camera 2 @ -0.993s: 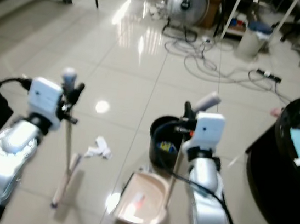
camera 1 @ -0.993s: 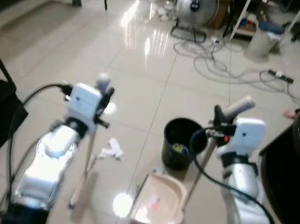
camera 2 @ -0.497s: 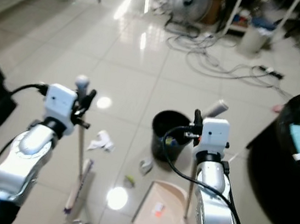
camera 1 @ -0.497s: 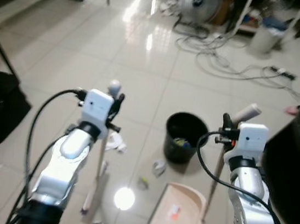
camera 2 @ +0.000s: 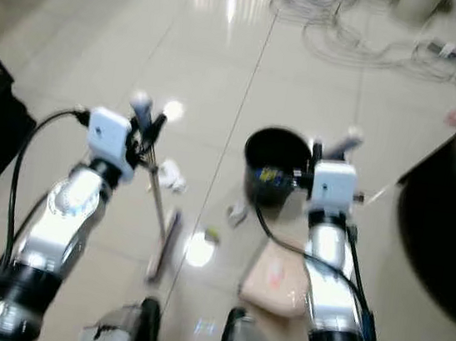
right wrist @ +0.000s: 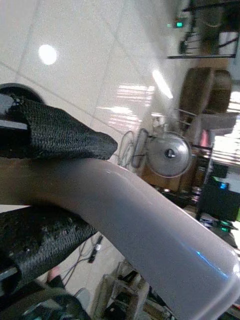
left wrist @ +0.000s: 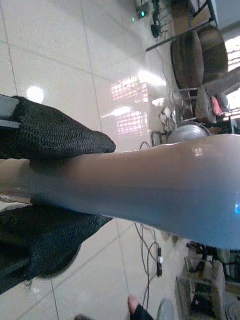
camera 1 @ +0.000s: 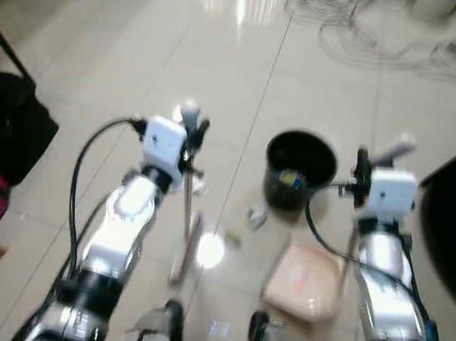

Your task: Sweep floor

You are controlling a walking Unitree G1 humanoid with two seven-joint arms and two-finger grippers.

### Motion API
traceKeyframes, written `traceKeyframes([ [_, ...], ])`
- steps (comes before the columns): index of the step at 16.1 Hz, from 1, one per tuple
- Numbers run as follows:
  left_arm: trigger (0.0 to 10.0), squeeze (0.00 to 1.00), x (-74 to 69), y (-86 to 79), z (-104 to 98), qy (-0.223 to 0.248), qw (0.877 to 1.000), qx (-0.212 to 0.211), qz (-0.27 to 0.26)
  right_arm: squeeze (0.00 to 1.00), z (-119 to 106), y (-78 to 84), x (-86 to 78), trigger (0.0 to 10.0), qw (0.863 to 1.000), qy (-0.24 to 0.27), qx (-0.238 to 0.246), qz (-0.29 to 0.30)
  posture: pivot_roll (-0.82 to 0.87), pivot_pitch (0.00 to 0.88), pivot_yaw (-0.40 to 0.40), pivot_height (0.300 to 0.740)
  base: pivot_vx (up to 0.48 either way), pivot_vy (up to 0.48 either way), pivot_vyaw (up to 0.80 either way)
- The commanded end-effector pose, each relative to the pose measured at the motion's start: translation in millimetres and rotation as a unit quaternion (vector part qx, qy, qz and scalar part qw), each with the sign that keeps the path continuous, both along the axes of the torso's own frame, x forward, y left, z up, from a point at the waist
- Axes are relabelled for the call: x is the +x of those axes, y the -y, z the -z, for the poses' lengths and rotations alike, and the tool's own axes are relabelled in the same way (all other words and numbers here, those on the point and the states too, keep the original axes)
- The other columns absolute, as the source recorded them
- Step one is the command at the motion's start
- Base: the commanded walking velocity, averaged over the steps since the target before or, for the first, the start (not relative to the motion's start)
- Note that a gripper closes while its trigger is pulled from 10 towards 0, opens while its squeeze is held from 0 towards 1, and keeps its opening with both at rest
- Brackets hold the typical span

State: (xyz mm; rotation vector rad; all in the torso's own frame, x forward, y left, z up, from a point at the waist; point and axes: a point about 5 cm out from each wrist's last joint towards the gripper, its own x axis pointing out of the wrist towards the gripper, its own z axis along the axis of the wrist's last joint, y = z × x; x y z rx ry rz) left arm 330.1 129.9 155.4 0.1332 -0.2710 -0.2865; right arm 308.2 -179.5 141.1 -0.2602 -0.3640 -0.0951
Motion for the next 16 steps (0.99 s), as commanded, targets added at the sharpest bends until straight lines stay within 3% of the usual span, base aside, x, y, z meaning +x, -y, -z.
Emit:
traceKeyframes([
  [1,10.0,0.00,1.4,-6.6,0,0.015,1.000,0.009,-0.005,0.00,-2,-4.3,0.1,10.0,1.000,0.025,-0.013,-0.006,0.13,0.417,0.074,0.740,0.000,0.000,0.00],
  [5,10.0,0.00,13.2,5.4,-1,0.027,0.999,0.003,0.022,0.00,10,-29.8,5.3,10.0,0.997,0.033,-0.042,-0.052,0.15,0.451,0.122,0.740,0.000,0.000,0.00],
  [7,10.0,0.00,16.5,22.3,10,0.021,0.999,0.023,0.039,0.00,18,-54.6,4.9,10.0,0.996,0.028,-0.029,-0.079,0.12,0.460,0.135,0.740,0.000,0.000,0.00],
  [9,10.0,0.00,18.0,30.0,13,0.021,0.998,0.024,0.049,0.00,17,-67.9,3.7,10.0,0.995,0.038,-0.009,-0.091,0.10,0.458,0.140,0.740,0.000,0.000,0.00],
  [13,10.0,0.00,26.5,46.6,5,0.030,0.998,-0.005,0.059,0.00,15,-97.4,-9.0,10.0,0.990,0.058,0.024,-0.126,0.06,0.446,0.142,0.740,0.000,0.000,0.00],
  [16,10.0,0.00,31.7,60.0,-10,0.054,0.995,-0.031,0.072,0.00,25,-105.2,-19.0,10.0,0.989,0.046,0.022,-0.139,0.05,0.439,0.133,0.740,0.000,0.000,0.00],
])
